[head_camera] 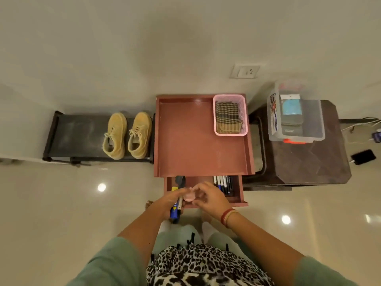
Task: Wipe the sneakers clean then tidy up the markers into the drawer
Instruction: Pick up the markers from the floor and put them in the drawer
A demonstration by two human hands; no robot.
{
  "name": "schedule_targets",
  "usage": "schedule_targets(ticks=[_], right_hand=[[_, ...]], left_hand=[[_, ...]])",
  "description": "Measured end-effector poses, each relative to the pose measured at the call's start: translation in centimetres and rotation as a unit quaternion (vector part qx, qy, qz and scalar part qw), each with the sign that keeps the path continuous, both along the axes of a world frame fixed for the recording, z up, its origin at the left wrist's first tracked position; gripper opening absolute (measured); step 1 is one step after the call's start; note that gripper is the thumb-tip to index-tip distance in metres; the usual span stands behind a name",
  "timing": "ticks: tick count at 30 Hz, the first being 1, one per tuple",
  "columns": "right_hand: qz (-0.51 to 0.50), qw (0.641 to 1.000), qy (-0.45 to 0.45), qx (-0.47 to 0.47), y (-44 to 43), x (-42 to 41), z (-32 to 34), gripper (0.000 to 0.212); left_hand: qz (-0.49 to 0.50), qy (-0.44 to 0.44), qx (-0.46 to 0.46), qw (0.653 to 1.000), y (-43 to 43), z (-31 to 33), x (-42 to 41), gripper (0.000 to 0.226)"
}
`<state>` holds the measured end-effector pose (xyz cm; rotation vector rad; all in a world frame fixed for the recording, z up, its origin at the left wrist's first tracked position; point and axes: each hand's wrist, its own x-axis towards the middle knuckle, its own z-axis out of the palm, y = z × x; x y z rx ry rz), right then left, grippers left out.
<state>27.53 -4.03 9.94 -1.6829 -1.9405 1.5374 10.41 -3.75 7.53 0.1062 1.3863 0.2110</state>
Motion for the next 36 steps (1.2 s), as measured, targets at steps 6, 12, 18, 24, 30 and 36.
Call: schedule_targets(ticks=[6, 12, 18, 24, 30, 36], right_hand=[[-0.03, 1.0, 0.001, -0.001, -1.6, 0.9, -3.6, 0.021], [-0.153, 0.984, -0.018, -0.089, -2.9, 0.7, -10.5, 0.013], [-0.312, 0.929, -0.105, -0.17, -1.2, 2.0, -21.0, 0.019], [-0.385, 0.895, -0.113, -0.196, -0.2, 4.0, -36.8, 0.022], [-0.394, 0.889, -0.12, -0.198, 1.2, 2.9, -38.6, 0.01], [-0.374, 0.903, -0.128, -0.168, 1.7, 0.0, -38.8, 0.021]], left_hand=[[0.037, -0.008, -0.024, 0.999, -1.3, -3.4, 1.5, 0.056], [0.155, 0.033, -0.035, 0.987, -2.2, -9.4, 0.5, 0.028], [0.197, 0.031, -0.038, 0.979, -2.3, -16.5, -0.4, 0.017], [0.19, 0.025, -0.031, 0.981, -1.8, -21.3, -0.6, 0.011], [0.207, -0.036, -0.048, 0.976, -1.8, -23.0, -1.8, 0.009], [0.253, -0.06, -0.023, 0.965, -2.7, -23.6, -3.4, 0.022]])
